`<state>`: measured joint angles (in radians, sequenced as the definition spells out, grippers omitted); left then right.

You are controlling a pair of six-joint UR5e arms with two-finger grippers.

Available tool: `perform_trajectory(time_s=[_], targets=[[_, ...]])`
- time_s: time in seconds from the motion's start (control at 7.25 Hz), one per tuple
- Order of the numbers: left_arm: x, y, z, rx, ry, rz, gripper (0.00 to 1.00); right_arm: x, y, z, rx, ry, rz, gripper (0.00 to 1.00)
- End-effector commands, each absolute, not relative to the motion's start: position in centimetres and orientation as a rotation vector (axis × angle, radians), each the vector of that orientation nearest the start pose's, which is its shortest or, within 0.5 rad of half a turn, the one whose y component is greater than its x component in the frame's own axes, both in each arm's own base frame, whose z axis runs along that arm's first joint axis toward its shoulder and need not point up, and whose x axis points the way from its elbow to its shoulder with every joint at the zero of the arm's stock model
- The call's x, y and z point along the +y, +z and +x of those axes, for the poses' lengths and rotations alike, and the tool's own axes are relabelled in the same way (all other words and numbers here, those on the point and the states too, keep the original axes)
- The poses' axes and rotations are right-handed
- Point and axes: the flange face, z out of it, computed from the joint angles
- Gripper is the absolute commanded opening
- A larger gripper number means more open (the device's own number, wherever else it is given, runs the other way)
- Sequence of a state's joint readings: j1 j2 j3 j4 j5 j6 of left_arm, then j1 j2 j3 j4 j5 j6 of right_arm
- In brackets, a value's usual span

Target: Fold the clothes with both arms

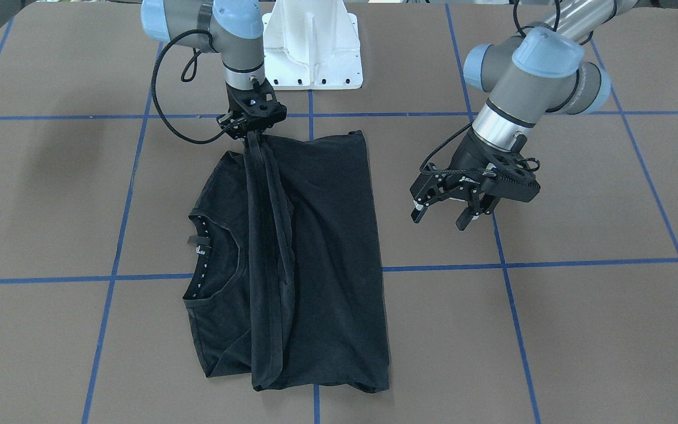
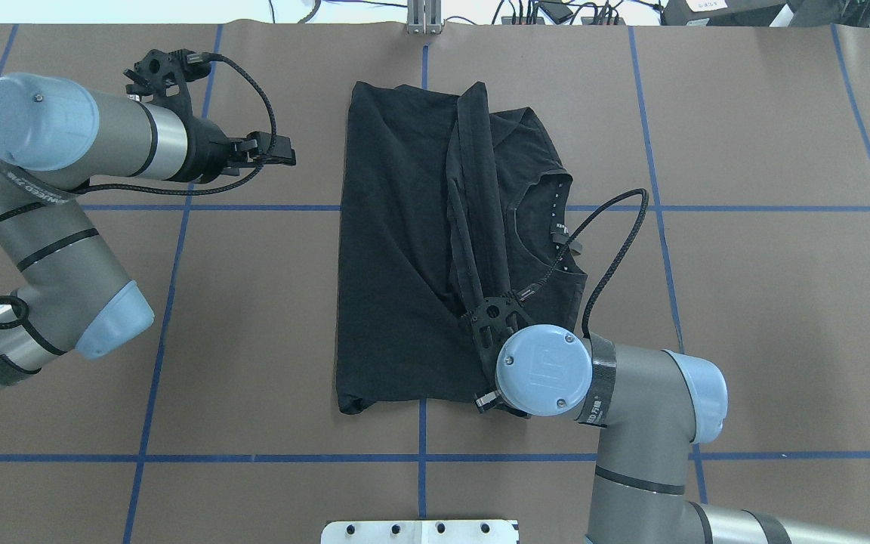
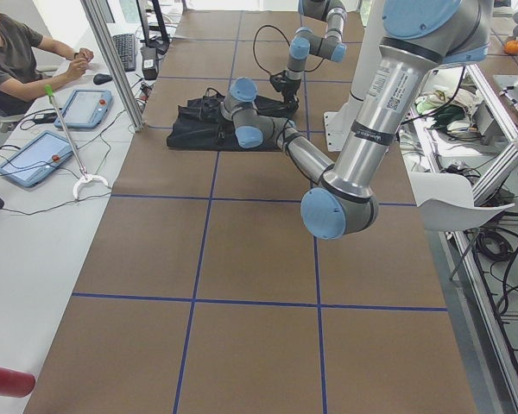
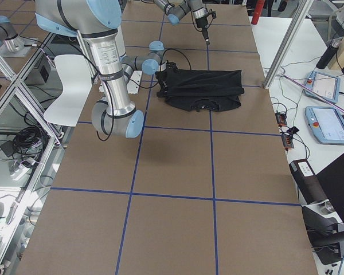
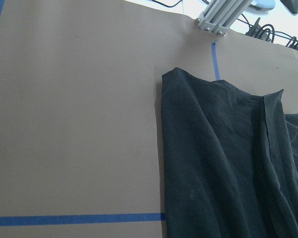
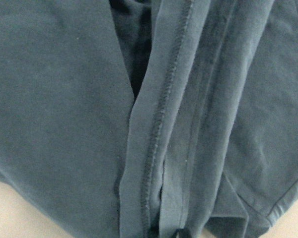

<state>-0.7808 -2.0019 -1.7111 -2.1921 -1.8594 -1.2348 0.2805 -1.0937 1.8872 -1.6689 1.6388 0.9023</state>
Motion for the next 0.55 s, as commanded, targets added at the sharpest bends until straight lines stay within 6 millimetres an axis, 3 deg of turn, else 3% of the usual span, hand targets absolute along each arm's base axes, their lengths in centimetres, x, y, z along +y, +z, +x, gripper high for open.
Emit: perform_trajectory(time_s=[0.0,0.14,0.28,0.41], targets=[[-52.1,28.0,37.6,1.138,-0.219,0.411,0.99,-29.3,27.0,-54.7,-0.638,-0.401,0.253,0.0],[-52.1,28.0,37.6,1.138,-0.221,0.41,0.99,-29.5,26.8,-54.4,-0.642,-0.397,0.255,0.0],[-52.0,27.9,37.7,1.14,-0.219,0.41,0.99,-30.5,25.9,-52.8,-0.647,-0.395,0.259,0.0],[-52.0,27.9,37.7,1.139,-0.221,0.41,0.99,-31.1,25.0,-49.7,-0.614,-0.433,0.244,0.0]])
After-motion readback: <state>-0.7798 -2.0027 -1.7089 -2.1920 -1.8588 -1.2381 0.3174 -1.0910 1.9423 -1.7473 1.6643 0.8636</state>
